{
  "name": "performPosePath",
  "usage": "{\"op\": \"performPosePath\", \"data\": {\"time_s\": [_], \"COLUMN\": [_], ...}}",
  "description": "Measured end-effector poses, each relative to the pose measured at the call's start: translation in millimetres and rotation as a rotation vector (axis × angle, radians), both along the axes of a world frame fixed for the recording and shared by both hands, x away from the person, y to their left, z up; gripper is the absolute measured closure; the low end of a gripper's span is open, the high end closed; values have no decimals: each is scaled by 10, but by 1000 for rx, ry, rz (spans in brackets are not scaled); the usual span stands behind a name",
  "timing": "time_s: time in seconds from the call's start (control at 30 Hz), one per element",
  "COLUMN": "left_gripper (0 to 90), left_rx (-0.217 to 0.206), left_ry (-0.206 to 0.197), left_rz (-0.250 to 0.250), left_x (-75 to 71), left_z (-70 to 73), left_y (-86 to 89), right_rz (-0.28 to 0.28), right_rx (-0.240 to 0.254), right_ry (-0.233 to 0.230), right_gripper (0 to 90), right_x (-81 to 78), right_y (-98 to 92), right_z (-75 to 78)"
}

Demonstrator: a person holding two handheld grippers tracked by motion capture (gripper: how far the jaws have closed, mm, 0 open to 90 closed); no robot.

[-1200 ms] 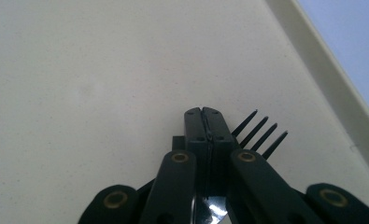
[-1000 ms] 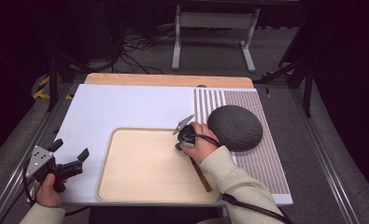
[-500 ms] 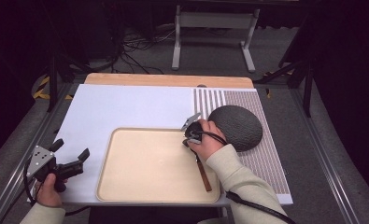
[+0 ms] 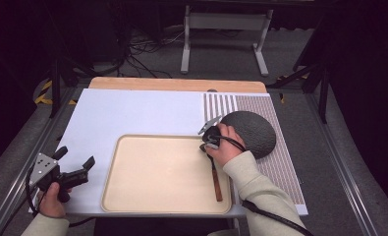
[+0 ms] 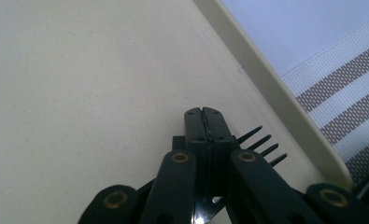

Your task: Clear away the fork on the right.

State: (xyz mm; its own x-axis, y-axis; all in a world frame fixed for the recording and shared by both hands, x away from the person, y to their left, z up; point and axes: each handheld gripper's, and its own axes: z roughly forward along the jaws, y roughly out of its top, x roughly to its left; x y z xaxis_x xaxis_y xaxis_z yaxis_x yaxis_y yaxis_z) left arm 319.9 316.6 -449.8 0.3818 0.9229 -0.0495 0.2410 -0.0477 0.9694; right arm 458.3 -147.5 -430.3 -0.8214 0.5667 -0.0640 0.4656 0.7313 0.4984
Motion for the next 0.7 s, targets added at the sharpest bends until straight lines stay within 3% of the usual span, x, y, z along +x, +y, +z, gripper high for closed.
{"op": "performPosePath", "data": {"time_s": [0.7], "left_gripper": [1], "left_rx": [-1], "left_ry": [-2], "left_rz": [1], "left_x": [-2], "left_z": [4], "left_y": [1], "right_rz": [-48], "right_rx": [8], "right_ry": [1], "right_gripper": [900], "right_x": [56], "right_y": [-210], "right_z": [6]}}
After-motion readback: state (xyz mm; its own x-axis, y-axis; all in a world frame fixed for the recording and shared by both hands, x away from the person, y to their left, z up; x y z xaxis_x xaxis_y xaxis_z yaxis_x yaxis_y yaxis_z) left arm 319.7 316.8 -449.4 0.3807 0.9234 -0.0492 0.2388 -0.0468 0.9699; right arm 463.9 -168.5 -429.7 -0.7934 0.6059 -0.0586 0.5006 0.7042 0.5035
